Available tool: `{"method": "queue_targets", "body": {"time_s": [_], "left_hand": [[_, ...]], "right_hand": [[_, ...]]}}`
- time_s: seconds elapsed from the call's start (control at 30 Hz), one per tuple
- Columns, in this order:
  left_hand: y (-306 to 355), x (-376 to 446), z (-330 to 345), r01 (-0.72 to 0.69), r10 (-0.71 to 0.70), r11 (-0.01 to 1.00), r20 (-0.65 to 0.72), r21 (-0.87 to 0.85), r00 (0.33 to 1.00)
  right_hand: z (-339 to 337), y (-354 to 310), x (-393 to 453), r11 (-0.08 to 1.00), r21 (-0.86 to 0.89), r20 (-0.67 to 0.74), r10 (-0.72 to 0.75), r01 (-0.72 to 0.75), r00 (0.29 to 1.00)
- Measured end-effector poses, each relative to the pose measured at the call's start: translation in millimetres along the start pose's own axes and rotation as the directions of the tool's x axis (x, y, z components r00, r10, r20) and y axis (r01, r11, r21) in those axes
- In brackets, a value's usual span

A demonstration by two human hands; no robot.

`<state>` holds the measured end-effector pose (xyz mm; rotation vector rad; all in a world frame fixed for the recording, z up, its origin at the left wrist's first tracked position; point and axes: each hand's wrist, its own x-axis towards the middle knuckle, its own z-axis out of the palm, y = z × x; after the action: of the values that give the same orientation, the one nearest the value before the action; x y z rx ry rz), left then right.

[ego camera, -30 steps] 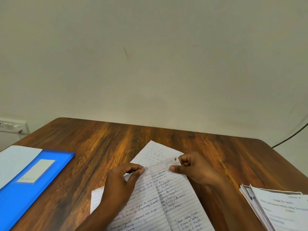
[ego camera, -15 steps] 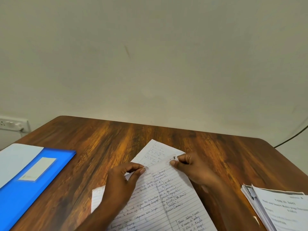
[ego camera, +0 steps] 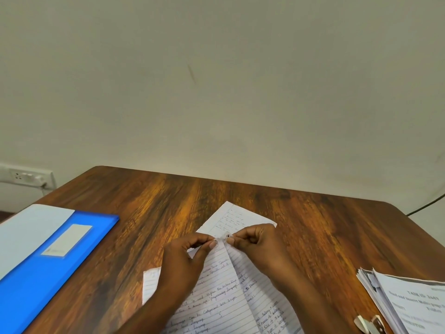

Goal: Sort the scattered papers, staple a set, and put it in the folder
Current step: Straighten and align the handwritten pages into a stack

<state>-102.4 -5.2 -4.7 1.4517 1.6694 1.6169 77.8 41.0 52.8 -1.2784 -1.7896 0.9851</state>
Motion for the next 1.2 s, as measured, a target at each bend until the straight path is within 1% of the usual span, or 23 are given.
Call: {"method": "queue_targets", "body": {"time_s": [0.1,0.27,0.37,0.43,0.57,0.67,0.77,0.87,1.03,1.2], "left_hand": [[1.8,-0.8,-0.2,-0.009,0.008,1.0,-0.032,-0.025,0.999],[5.1,-2.9,-0.9,-0.025,0.023,0.998,-0.045,-0.06,0.999],[5.8,-3.3,-0.9,-0.02,0.016,0.997,-0.048,-0.072,0.999],[5.3,-3.2,-0.4,-0.017,0.014,0.997,-0.047,-0.074,0.999],[7.0,-4.2,0.6,-0.033,0.03,0.995,-0.028,-0.096,0.999],[9.9,-5.4,1.2,-0.047,0.044,0.992,-0.025,-0.121,0.999],[10.6,-5.5,1.9,-0.05,0.042,0.992,-0.072,-0.118,0.996],[8.3,-5.3,1.7,-0.044,0.03,0.993,-0.125,-0.112,0.992],[8.2,-5.3,3.4,-0.067,0.05,0.994,-0.179,-0.091,0.983],[11.5,-7.4,5.6,-0.001,-0.028,0.983,-0.156,-0.185,0.987]], "right_hand": [[-1.7,-6.5,-2.8,0.998,0.047,0.068,0.028,-0.031,0.997],[-3.9,-12.9,-6.6,0.979,0.151,0.145,0.118,-0.139,0.982],[-5.5,-13.9,-6.4,0.97,0.185,0.178,0.122,-0.155,0.976],[-4.4,-11.7,-4.4,0.973,0.184,0.143,0.114,-0.14,0.983],[0.8,-7.7,-2.1,0.99,0.11,0.04,0.089,-0.092,0.995],[3.9,-10.1,-4.1,0.994,0.098,0.073,0.051,-0.058,0.996],[7.7,-13.9,-6.9,0.991,0.12,0.132,0.037,-0.053,0.991],[11.5,-16.2,-8.9,0.993,0.112,0.153,0.02,-0.038,0.988],[17.4,-17.4,-12.3,0.989,0.146,0.132,-0.002,-0.017,0.991],[22.8,-16.4,-14.1,0.976,0.215,0.098,-0.003,-0.018,0.995]]}}
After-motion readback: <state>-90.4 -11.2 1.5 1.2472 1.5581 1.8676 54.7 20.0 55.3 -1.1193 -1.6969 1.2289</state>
